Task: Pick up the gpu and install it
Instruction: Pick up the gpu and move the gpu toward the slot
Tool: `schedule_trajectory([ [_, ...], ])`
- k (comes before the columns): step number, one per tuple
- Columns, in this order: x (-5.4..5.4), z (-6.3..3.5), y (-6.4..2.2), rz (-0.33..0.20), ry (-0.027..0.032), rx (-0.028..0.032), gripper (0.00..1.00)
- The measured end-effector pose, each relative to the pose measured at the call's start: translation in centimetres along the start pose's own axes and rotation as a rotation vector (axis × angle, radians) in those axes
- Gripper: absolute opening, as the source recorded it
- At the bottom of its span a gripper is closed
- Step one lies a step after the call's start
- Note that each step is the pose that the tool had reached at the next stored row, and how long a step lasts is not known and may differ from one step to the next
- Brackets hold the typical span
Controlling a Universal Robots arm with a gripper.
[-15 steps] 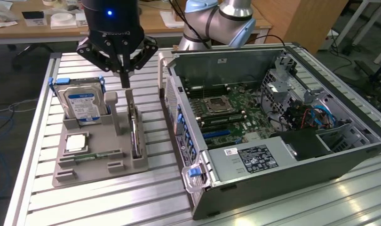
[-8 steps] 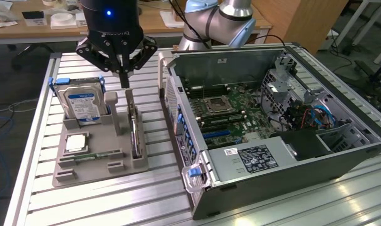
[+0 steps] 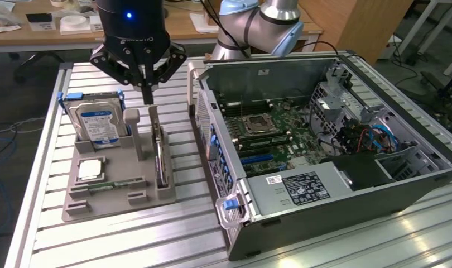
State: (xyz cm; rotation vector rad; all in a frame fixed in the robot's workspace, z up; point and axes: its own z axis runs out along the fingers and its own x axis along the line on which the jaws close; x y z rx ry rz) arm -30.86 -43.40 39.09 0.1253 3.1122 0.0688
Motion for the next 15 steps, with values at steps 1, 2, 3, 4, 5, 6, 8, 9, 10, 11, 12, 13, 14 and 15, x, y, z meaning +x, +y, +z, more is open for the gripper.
schedule_trajectory([
  [1, 0.00, 0.00, 0.00, 0.000, 0.0000, 0.0000, 0.11],
  [2, 0.00, 0.00, 0.00, 0.000, 0.0000, 0.0000, 0.17],
  [3, 0.00, 0.00, 0.00, 0.000, 0.0000, 0.0000, 0.17],
  [4, 0.00, 0.00, 0.00, 0.000, 0.0000, 0.0000, 0.23],
  [5, 0.00, 0.00, 0.00, 0.000, 0.0000, 0.0000, 0.29],
  [6, 0.00, 0.00, 0.00, 0.000, 0.0000, 0.0000, 0.29],
  [8, 0.00, 0.00, 0.00, 0.000, 0.0000, 0.0000, 0.35],
  [9, 0.00, 0.00, 0.00, 0.000, 0.0000, 0.0000, 0.42],
  [10, 0.00, 0.00, 0.00, 0.000, 0.0001, 0.0000, 0.42],
  [11, 0.00, 0.00, 0.00, 0.000, 0.0000, 0.0000, 0.42],
  [12, 0.00, 0.00, 0.00, 0.000, 0.0000, 0.0000, 0.42],
  [13, 0.00, 0.00, 0.00, 0.000, 0.0000, 0.0000, 0.42],
  [14, 0.00, 0.00, 0.00, 0.000, 0.0000, 0.0000, 0.42],
  [15, 0.00, 0.00, 0.00, 0.000, 0.0000, 0.0000, 0.42],
])
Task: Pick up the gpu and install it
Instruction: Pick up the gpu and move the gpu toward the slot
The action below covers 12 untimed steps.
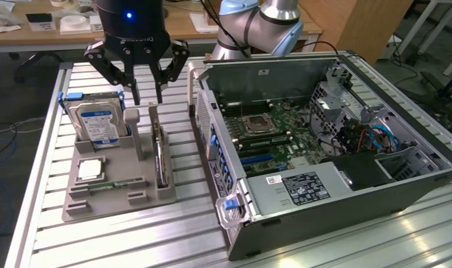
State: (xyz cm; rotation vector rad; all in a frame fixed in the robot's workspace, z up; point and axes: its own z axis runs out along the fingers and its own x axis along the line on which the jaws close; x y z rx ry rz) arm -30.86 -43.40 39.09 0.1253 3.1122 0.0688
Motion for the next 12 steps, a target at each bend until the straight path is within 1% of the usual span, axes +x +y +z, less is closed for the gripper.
schedule_trajectory([
  [9, 0.00, 0.02, 0.00, 0.000, 0.0000, 0.0000, 0.42],
  [12, 0.01, 0.25, -0.01, 0.000, -0.0001, -0.0003, 0.42],
])
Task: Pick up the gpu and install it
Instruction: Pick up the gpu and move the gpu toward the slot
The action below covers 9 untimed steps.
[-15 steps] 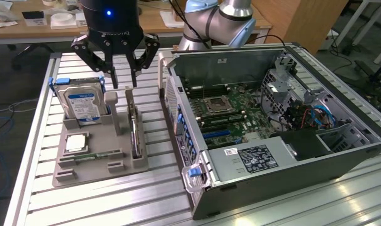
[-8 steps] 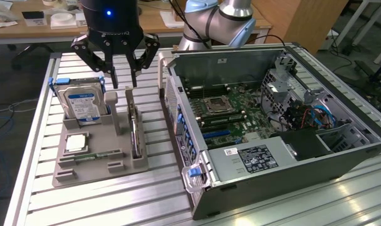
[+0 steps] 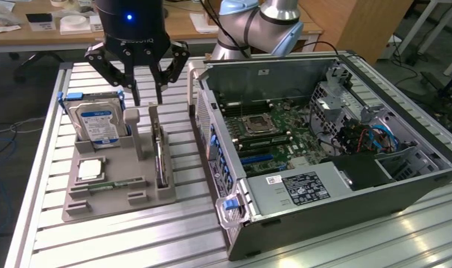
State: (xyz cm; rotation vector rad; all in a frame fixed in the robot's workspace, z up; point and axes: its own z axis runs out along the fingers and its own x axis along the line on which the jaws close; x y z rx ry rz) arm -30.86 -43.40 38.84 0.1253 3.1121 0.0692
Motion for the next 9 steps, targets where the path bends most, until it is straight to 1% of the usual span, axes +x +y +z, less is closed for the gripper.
schedule_trajectory([
  [6, 0.01, 0.63, -0.03, 0.000, 0.0001, 0.0001, 0.42],
  [9, 0.01, 0.73, -0.03, 0.000, 0.0002, 0.0003, 0.42],
])
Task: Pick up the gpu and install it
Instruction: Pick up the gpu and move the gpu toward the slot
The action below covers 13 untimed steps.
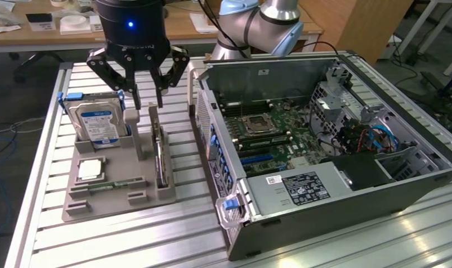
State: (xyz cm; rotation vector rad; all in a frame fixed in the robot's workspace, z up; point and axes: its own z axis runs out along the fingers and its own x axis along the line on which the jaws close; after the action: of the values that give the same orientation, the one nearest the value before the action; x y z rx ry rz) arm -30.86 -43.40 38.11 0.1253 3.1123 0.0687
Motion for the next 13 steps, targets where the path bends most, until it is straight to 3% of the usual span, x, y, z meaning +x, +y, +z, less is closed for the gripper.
schedule_trajectory([
  [13, 0.00, 0.06, 0.00, 0.000, -0.0001, -0.0001, 0.42],
])
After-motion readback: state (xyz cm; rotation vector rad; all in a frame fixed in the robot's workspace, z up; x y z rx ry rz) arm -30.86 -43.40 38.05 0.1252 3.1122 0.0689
